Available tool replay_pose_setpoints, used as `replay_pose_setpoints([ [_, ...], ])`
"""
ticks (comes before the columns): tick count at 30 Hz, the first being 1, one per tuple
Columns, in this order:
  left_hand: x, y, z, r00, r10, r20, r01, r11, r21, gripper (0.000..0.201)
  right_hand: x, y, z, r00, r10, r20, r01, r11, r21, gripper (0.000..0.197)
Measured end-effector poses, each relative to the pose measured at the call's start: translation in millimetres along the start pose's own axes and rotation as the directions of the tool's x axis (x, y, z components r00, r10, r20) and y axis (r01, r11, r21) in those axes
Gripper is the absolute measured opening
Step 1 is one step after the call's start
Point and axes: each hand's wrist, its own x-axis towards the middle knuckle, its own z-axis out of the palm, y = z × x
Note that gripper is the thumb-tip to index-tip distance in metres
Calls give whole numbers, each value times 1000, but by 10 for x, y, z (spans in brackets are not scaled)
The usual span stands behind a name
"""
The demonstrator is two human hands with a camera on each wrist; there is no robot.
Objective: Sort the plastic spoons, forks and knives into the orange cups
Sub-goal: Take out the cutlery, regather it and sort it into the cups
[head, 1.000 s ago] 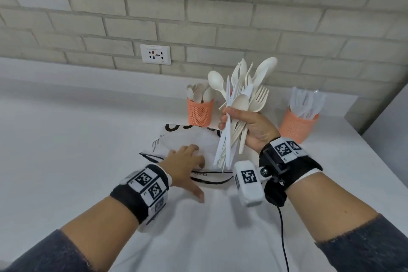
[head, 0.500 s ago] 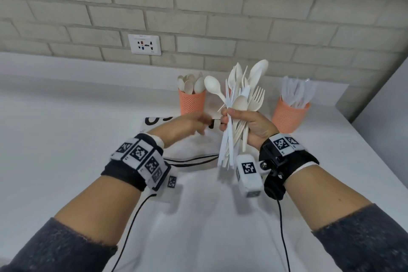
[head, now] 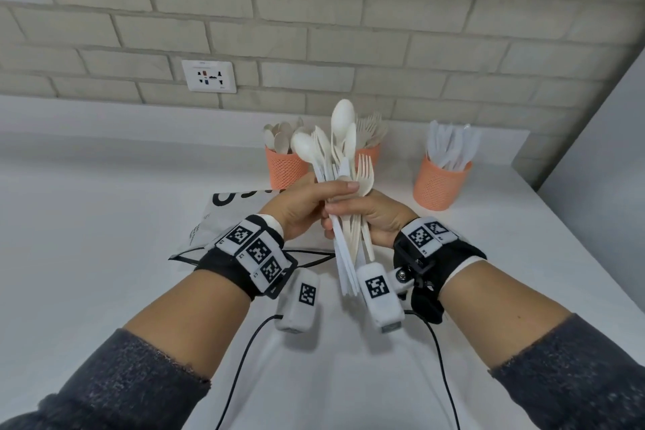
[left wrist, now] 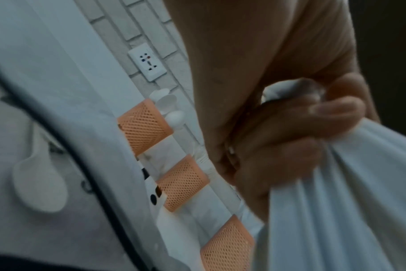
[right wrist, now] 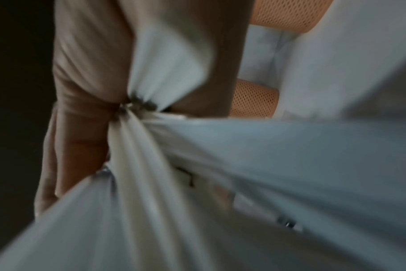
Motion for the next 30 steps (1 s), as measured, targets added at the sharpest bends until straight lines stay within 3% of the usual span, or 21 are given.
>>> replay_pose_setpoints([
  [3, 38, 19, 39, 1000, 20, -3, -20, 998, 53, 25, -27, -13, -17, 999, 33, 16, -33, 999, -19, 13],
  [7, 36, 43, 36, 998, 19, 61, -27, 990, 136, 29, -21, -31, -64, 995, 74, 62, -75, 997, 5, 15],
  [9, 58, 37, 40, 999, 14, 34, -18, 992, 123, 29, 2, -30, -63, 994, 90, 58, -90, 996, -12, 12],
  [13, 135, -33, 57, 985, 74, -155, -74, 997, 6, 29, 71, -52, -3, 992, 123, 16, -123, 992, -30, 5],
  [16, 195, -53, 81, 954, 89, -287, -97, 995, -13, 32, 57, -37, 28, 996, 88, -28, -91, 992, -88, 12],
  [20, 323, -49, 63, 867, 57, -496, -151, 977, -152, 24, 98, 72, 63, 984, -76, -162, 28, 960, -279, 65],
  [22, 359, -58, 66, 841, 28, -541, -154, 970, -190, 23, 119, 76, 83, 979, -101, -179, 40, 948, -315, 58],
  [23, 367, -55, 67, 843, 22, -537, -151, 968, -199, 25, 110, 51, 79, 982, -90, -165, 31, 944, -330, 46],
  [25, 366, -32, 65, 897, 34, -441, -152, 960, -234, 31, 72, -10, 45, 992, -45, -117, 5, 949, -315, 26],
  [27, 351, 11, 35, 956, 67, -287, -141, 959, -246, 41, 43, -43, 7, 999, -6, -44, -3, 976, -217, 21],
  [30, 365, -15, -70, 997, 29, -77, -52, 945, -323, 66, 28, -75, -2, 998, 32, 45, -26, 990, -139, 12],
])
